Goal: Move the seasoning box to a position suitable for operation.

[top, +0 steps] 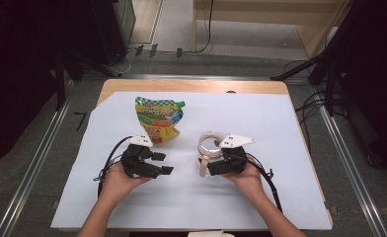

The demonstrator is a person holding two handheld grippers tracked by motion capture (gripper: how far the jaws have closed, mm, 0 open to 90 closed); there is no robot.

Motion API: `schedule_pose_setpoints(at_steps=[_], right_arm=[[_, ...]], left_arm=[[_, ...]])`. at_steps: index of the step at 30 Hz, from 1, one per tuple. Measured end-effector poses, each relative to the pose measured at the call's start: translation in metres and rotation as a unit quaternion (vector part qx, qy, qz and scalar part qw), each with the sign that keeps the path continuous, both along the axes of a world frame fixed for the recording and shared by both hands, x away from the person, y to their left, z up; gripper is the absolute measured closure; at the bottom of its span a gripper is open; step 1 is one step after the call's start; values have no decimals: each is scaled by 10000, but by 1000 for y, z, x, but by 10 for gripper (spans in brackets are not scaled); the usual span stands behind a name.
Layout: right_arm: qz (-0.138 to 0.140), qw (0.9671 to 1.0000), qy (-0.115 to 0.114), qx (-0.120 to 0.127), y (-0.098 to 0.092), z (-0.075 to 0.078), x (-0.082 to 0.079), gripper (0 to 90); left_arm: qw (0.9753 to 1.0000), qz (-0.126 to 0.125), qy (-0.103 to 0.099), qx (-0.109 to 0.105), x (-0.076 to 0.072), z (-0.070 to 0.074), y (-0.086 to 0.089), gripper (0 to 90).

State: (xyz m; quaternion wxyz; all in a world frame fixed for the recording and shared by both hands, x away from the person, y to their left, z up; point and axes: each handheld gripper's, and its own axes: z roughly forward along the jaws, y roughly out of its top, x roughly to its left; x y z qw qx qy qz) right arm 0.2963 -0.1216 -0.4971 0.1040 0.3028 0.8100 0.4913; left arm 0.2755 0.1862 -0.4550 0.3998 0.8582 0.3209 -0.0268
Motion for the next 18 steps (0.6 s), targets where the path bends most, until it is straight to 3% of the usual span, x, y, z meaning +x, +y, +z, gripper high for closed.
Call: schedule_pose_setpoints(at_steps=[6,14,18], right_arm=[[158,9997,2,-166,10,-8,-4,121],[161,9992,-297,-221,10,-14,-13,118],[189,9993,-241,-216,10,-13,-13,115]], left_arm=[[10000,-3,-2,-3,0,0,0,358],[10000,-19,-8,-40,0,0,-3,361],[10000,-48,-16,-16,-1,0,-5,363]])
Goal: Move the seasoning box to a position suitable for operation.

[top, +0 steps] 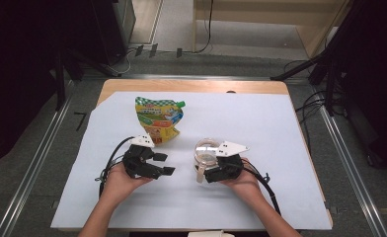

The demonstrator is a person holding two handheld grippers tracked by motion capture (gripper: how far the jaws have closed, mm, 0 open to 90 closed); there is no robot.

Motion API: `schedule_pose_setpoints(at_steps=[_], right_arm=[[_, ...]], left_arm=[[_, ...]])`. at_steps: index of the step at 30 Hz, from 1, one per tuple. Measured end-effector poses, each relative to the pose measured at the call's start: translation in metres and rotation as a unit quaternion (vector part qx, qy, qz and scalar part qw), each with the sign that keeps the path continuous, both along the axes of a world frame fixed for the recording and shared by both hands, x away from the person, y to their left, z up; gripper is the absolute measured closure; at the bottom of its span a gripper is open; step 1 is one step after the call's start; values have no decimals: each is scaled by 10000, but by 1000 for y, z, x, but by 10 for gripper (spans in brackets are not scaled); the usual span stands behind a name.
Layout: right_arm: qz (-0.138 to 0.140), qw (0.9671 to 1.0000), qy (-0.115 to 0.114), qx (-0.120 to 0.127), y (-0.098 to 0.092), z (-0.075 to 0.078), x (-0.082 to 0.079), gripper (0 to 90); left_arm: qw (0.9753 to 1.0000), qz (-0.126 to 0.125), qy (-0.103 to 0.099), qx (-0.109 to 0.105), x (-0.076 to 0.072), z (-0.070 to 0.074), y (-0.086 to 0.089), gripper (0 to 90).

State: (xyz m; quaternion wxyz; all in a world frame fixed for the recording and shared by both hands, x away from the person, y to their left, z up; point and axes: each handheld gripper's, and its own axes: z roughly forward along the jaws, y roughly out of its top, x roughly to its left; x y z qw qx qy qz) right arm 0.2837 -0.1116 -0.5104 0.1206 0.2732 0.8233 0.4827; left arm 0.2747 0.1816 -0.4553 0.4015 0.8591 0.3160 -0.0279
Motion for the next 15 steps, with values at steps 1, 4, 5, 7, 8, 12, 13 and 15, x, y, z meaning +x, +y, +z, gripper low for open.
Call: schedule_pose_setpoints(at_steps=[1,4,5,7,8,12,13,15], right_arm=[[-3,10000,2,-2,0,0,0,115],[-46,9999,149,63,-1,0,2,39],[-85,9996,241,80,-3,0,3,11],[-103,9992,371,71,-6,-1,4,0],[-110,9992,386,33,-7,0,3,0],[-129,9991,389,-71,-14,3,-3,2],[-132,9989,447,-45,-17,3,-4,11],[-126,9986,508,-20,-24,5,-6,54]], left_arm=[[10000,-2,0,-11,0,0,0,364],[10000,-11,-9,9,0,0,-2,367],[10000,-24,1,7,0,0,-2,369],[10000,-34,-8,12,0,0,-4,375],[10000,-55,-6,26,0,0,-5,377],[10000,-74,-26,23,-1,0,-9,387],[10000,-82,-30,24,-1,0,-10,389],[10000,-85,-25,4,-1,0,-11,407]])
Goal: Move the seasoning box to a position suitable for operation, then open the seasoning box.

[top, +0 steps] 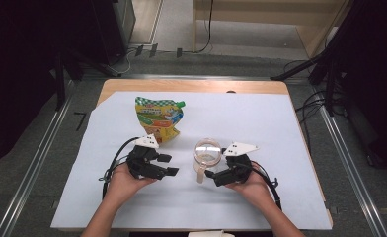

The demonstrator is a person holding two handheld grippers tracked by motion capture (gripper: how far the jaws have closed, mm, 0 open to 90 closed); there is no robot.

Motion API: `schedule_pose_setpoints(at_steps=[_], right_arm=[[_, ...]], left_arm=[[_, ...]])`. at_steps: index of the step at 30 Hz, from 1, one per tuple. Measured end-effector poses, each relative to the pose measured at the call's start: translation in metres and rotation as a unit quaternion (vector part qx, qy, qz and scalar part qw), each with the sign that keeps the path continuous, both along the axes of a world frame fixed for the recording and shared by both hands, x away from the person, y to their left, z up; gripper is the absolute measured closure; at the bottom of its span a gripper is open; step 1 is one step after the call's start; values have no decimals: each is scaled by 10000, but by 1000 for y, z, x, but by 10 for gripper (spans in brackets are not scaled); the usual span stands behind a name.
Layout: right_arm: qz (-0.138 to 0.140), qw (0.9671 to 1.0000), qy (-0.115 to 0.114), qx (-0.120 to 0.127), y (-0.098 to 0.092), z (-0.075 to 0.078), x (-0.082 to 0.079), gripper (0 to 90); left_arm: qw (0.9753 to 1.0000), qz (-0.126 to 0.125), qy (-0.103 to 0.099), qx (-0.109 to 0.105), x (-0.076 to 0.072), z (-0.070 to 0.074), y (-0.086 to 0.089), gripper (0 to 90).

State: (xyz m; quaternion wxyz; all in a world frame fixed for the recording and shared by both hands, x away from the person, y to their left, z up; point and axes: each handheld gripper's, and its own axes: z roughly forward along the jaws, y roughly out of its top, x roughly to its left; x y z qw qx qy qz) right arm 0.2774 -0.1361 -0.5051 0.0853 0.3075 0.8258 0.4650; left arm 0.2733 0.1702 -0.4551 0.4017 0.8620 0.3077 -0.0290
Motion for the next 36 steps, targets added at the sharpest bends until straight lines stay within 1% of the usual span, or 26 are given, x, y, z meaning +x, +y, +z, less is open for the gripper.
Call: schedule_pose_setpoints(at_steps=[1,2,3,4,7,8,11,12,13,14,15,16,17,18,21,22,23,24,25,26,28,29,30,32,34,36], right_arm=[[38,10000,51,47,-3,2,-2,82],[57,10000,51,58,-7,3,-3,107],[60,9999,48,70,-10,5,-5,138],[72,9999,50,74,-13,6,-7,139],[75,9999,16,97,-20,11,-14,163],[71,9999,13,122,-22,13,-16,184],[94,9997,-60,224,-27,19,-20,217],[97,9997,-78,222,-28,21,-22,228],[81,9997,-105,210,-30,22,-23,245],[89,9997,-111,210,-31,23,-24,275],[118,9996,-85,226,-34,24,-25,326],[174,9996,-75,232,-36,24,-26,371],[190,9995,-18,264,-38,24,-26,405],[206,9993,80,294,-41,24,-25,463],[164,9988,231,400,-45,24,-21,595],[138,9985,287,445,-46,24,-20,634],[100,9984,308,460,-46,24,-20,698],[44,9986,335,417,-46,24,-20,750],[44,9986,335,417,-46,24,-20,750],[40,9991,318,291,-44,23,-20,835],[81,9993,291,224,-42,23,-21,885],[99,9993,290,192,-40,23,-21,900],[110,9994,268,197,-38,22,-22,900],[83,9996,220,124,-35,20,-22,900],[127,9998,139,52,-32,18,-22,900],[136,9998,137,14,-30,15,-22,900]], left_arm=[[10000,-22,3,-10,0,0,-1,418],[10000,-59,25,-25,0,0,-2,430],[9999,-89,39,-52,0,1,-3,471],[9999,-116,30,-48,-1,1,-5,508],[9998,-192,23,-35,-1,2,-10,561],[9998,-184,65,-51,-1,1,-11,583],[9997,-208,85,-53,0,0,-16,647],[9997,-228,94,-56,0,0,-17,669],[9996,-229,133,-78,0,0,-19,712],[9996,-233,150,-94,1,1,-20,749],[9995,-248,143,-160,1,2,-21,786],[9992,-316,115,-236,1,4,-22,844],[9989,-382,64,-280,1,6,-25,878],[9986,-423,48,-302,1,6,-27,900],[9985,-466,97,-286,1,5,-34,900],[9985,-481,119,-246,2,3,-36,900],[9985,-477,140,-224,2,2,-38,900],[9984,-493,156,-228,3,0,-40,900],[9984,-493,156,-228,3,0,-40,900],[9984,-501,178,-209,4,-3,-43,900],[9986,-461,196,-186,6,-6,-45,900],[9986,-458,211,-172,7,-8,-46,900],[9985,-475,233,-145,7,-9,-48,900],[9983,-516,268,-69,7,-12,-53,900],[9979,-547,348,-29,8,-15,-55,900],[9978,-559,344,-27,8,-16,-58,900]])
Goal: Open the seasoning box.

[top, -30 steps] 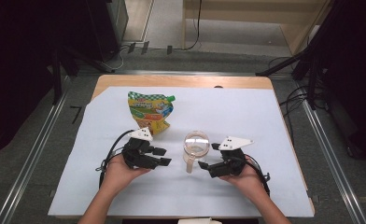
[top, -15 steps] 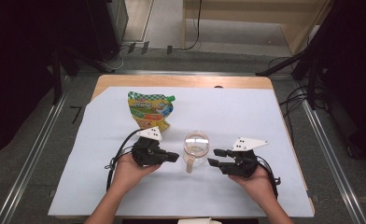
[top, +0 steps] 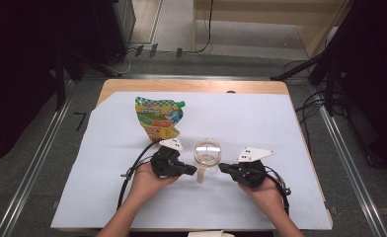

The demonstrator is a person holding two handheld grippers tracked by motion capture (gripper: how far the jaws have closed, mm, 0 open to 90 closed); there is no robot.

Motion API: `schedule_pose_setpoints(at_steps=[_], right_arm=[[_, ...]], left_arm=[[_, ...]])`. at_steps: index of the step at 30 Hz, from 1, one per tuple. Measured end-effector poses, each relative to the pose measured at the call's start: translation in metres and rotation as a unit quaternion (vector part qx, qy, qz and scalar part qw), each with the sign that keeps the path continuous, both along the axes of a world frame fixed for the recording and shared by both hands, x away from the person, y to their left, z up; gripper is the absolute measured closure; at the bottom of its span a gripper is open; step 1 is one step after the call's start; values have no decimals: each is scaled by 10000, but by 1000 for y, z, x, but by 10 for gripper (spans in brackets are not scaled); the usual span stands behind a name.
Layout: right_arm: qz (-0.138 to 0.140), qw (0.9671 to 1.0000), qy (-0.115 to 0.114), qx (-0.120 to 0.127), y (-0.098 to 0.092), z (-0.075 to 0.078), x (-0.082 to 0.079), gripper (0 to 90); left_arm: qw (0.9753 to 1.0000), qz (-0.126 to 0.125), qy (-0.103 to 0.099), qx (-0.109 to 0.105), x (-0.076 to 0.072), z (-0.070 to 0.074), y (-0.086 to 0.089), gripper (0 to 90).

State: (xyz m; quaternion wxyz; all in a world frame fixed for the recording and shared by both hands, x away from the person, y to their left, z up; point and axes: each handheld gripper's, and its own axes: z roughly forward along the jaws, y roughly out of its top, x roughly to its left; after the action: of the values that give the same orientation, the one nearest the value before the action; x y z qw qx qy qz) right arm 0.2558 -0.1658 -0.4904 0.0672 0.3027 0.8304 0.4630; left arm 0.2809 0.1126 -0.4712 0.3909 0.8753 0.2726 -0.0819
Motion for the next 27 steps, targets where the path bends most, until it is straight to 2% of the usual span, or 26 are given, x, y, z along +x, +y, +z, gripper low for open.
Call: schedule_pose_setpoints(at_steps=[4,6,17,21,27], right_arm=[[-22,10000,8,-16,0,0,0,900],[-37,10000,20,-17,0,0,0,900],[-131,9999,81,61,-1,-1,3,900],[-215,9997,94,64,0,-1,4,900],[-279,9995,132,86,3,-1,8,900]], left_arm=[[9999,-35,-36,-100,-2,0,-4,900],[9999,-101,-18,-80,-3,-1,-7,900],[9999,-49,-121,-72,-5,0,-14,900],[9996,-26,-152,-255,-7,3,-15,900],[9995,-73,-174,-256,-8,3,-19,900]])
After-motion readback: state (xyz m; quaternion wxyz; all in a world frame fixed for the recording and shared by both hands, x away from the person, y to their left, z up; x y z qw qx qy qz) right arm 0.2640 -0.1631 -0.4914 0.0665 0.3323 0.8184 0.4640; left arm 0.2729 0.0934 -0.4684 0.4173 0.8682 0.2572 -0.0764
